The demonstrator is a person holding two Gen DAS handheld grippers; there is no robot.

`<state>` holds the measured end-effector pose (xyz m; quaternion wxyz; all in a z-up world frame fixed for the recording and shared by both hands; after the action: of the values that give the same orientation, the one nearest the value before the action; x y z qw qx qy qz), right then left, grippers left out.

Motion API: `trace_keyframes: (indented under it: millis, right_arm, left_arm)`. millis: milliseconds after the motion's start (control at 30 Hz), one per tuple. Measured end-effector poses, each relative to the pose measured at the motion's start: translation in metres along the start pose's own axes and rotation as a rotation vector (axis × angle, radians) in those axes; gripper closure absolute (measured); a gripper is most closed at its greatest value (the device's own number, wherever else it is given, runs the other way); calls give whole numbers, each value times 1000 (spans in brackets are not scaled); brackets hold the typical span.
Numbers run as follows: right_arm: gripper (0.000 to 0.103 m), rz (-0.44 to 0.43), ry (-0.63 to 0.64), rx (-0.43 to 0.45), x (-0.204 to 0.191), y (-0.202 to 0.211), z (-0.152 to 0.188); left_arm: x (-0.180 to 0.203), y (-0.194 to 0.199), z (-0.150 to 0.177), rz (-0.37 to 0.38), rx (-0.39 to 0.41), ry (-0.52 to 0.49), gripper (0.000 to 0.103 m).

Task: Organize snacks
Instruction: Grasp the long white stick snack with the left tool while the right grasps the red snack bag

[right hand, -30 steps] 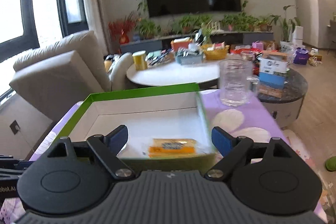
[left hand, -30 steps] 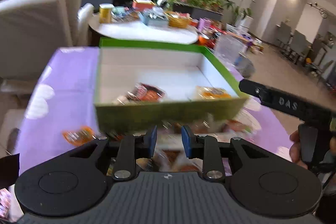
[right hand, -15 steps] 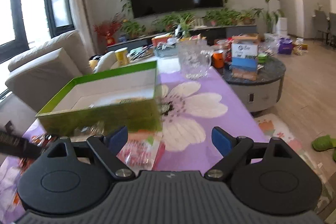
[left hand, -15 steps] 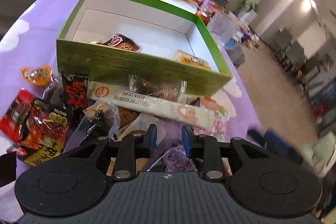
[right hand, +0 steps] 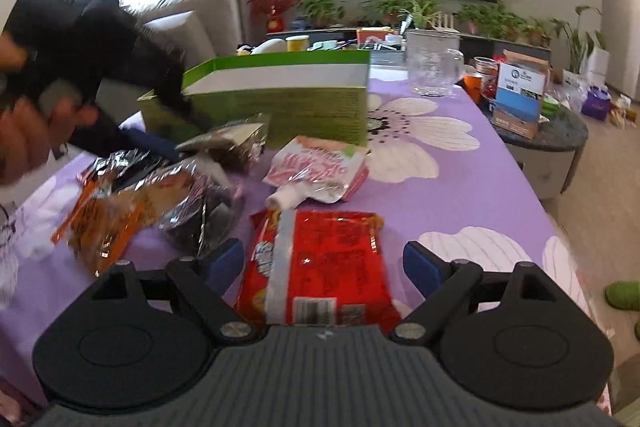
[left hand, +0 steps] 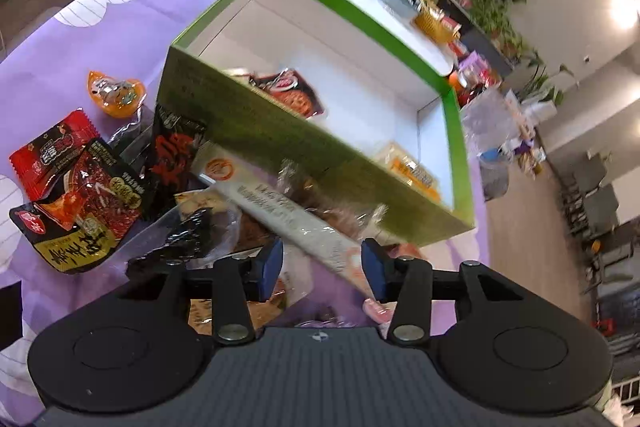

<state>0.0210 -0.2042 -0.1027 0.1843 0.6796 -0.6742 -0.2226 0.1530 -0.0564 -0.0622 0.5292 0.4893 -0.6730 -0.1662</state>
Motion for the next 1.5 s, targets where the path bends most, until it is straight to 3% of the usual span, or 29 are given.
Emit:
trace_keyframes:
  millis: [133, 233, 467, 633, 700, 933, 1133, 1333, 1500]
  right_arm:
    - [44, -16, 0, -5, -1, 0, 7]
    - [44, -6, -3, -15, 0, 0, 10]
    - [44, -7, -21, -33, 3, -2, 14]
    - [44, 15, -3, -36, -1, -5, 14]
    - [44, 24, 1, -43, -1, -5, 13]
    - [45, 51, 28, -55, -4, -4, 14]
    - [45, 77, 12, -70, -4, -4, 12]
    - [45, 86, 16, -73, -7, -5, 11]
    - [45, 93, -8, -90, -7, -5, 9]
  left_arm:
    - [12, -7, -2, -31, 22, 5, 59]
    - [19, -24, -4, -106, 3, -18, 57]
    - [18, -42, -5, -127, -37, 37, 56]
    - [15, -48, -6, -52, -82, 44, 62]
    - [13, -46, -3, -37, -93, 32, 70]
    - [10, -22, 13, 2, -104, -72, 77]
    - [16, 16, 34, 29, -73, -278, 84]
    - [20, 52, 54, 18, 26, -498, 92]
    - [9, 58, 60, 41, 21, -501, 92]
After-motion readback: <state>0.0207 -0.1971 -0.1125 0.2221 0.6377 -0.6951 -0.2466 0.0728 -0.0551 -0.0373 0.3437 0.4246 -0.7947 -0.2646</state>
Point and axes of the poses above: each gripper's, at about its wrist camera, not at the fingertips, and y roughly against the way its jaws point, x to its right, z to its underside, the point moved 4 cm from there along -y, roughly the way its jaws point, and after that the axes turned 2 degrees about -x, right-handed, at the moved point
